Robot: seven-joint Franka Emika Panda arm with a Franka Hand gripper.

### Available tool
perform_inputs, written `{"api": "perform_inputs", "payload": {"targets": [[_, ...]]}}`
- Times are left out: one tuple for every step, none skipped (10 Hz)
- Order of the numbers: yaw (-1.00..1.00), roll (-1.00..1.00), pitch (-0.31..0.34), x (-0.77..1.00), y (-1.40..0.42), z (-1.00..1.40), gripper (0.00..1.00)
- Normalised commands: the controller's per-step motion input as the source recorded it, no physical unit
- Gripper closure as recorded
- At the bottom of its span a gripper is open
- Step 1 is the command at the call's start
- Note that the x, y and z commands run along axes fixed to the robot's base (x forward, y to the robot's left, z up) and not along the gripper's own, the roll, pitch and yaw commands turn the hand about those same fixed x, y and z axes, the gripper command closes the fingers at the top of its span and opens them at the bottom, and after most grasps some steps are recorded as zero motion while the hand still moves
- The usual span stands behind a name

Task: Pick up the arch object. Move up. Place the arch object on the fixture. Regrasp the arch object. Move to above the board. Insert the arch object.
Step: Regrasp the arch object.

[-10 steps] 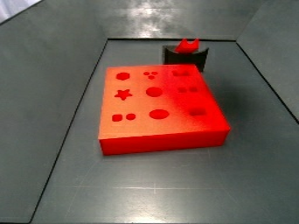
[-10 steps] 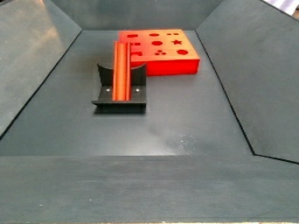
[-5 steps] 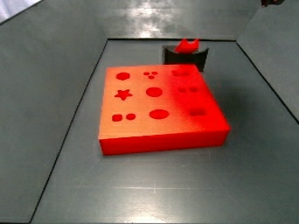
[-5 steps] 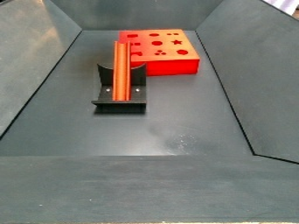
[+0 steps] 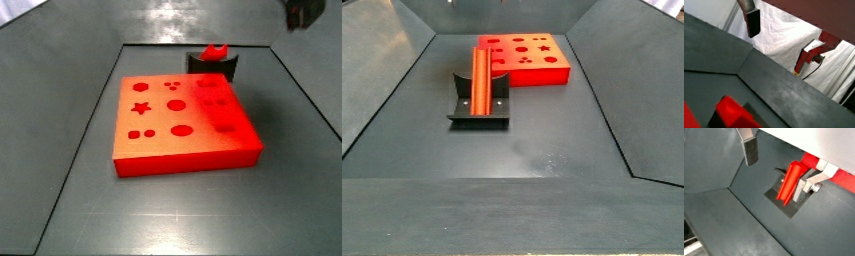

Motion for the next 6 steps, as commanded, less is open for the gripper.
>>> {"api": "perform_inputs", "payload": {"targets": [[0.2, 0.11, 0.0, 0.08, 0.02, -1.0, 0.0], [0.18, 0.11, -0.035, 0.1, 0.02, -1.0, 0.0], [0.15, 0.1, -0.06, 0.11, 0.02, -1.0, 0.0], [0.11, 0.09, -0.084, 0.12, 0.01, -1.0, 0.0], [0.09, 0.08, -0.093, 0.13, 0.01, -1.0, 0.0], [0.05, 0.08, -0.092, 0.14, 0.0, -1.0, 0.0]]}}
